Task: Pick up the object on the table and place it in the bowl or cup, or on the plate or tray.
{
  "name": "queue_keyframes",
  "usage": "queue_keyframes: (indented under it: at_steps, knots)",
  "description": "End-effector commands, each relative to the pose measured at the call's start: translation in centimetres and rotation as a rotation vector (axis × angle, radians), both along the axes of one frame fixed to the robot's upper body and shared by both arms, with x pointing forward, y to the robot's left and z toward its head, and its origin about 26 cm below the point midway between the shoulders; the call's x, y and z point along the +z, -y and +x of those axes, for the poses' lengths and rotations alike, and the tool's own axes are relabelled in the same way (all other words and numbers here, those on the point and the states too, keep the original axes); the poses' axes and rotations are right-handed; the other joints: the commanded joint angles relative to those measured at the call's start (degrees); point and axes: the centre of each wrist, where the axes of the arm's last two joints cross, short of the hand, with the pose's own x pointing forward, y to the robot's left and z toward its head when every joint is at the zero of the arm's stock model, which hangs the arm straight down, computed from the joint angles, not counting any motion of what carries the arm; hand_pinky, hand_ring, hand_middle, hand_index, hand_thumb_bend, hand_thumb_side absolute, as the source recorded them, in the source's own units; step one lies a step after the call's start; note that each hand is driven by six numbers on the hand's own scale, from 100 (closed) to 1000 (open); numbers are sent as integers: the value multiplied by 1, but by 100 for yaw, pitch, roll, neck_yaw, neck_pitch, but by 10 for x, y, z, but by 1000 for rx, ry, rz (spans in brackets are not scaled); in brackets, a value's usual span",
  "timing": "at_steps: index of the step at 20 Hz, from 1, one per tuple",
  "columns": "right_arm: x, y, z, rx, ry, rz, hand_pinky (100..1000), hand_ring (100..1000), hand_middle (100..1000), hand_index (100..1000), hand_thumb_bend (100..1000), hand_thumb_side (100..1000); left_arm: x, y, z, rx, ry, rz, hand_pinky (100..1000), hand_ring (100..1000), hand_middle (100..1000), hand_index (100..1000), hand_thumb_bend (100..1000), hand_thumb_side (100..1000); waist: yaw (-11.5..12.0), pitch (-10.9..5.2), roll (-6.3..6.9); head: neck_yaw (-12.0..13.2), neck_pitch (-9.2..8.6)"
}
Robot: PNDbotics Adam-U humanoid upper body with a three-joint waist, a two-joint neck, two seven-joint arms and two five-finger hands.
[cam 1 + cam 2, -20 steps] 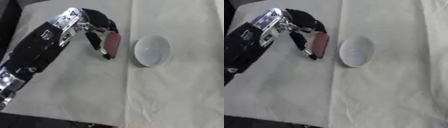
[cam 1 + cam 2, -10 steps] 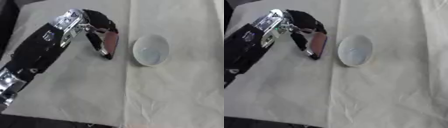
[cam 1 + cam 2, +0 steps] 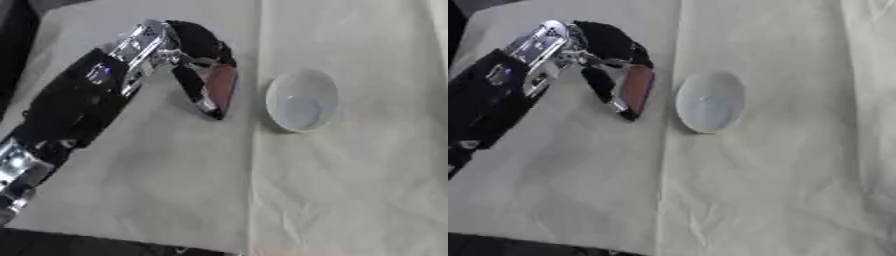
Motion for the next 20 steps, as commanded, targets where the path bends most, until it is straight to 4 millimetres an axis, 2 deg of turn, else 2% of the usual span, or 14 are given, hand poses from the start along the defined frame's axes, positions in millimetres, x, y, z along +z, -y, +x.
queue_keyframes:
  at_steps: [1,3,5,6,7,11,15,20]
  knots:
    - [7,-1,-6,7,30,-2,572,656,882,847,100,591,-4,-6,-2,2,-36,48,765,766,877,964,753,987,5,-62,-48,-20,-20]
    - [7,-1,-6,7,30,-2,572,656,882,847,100,591,-4,-7,-3,4,-39,55,770,769,880,966,787,978,3,-59,-47,-19,-20]
    - [7,-1,-6,8,31,-3,572,655,882,847,100,591,-3,-9,-5,6,-51,79,791,784,894,983,934,911,-5,-51,-42,-17,-20]
    - [8,-1,-6,8,31,-4,572,655,882,847,100,591,-3,-9,-5,7,-57,89,793,786,895,984,947,904,-6,-49,-40,-15,-20]
    - [8,-1,-6,9,31,-4,572,655,882,847,100,591,-2,-10,-5,9,-65,105,799,790,900,990,994,861,-9,-45,-37,-13,-20]
    - [8,-1,-6,10,32,-5,572,655,882,847,100,591,1,-11,-7,12,-82,146,804,793,902,991,990,815,-15,-33,-31,-15,-20]
    - [8,-1,-6,10,33,-3,572,655,882,847,100,592,1,-10,-9,12,-87,161,805,793,902,991,987,828,-12,-29,-30,-20,-20]
    - [8,-1,-8,11,33,0,572,655,882,848,100,591,-2,-9,-11,6,-94,161,802,791,900,990,938,866,2,-26,-30,-22,-20]
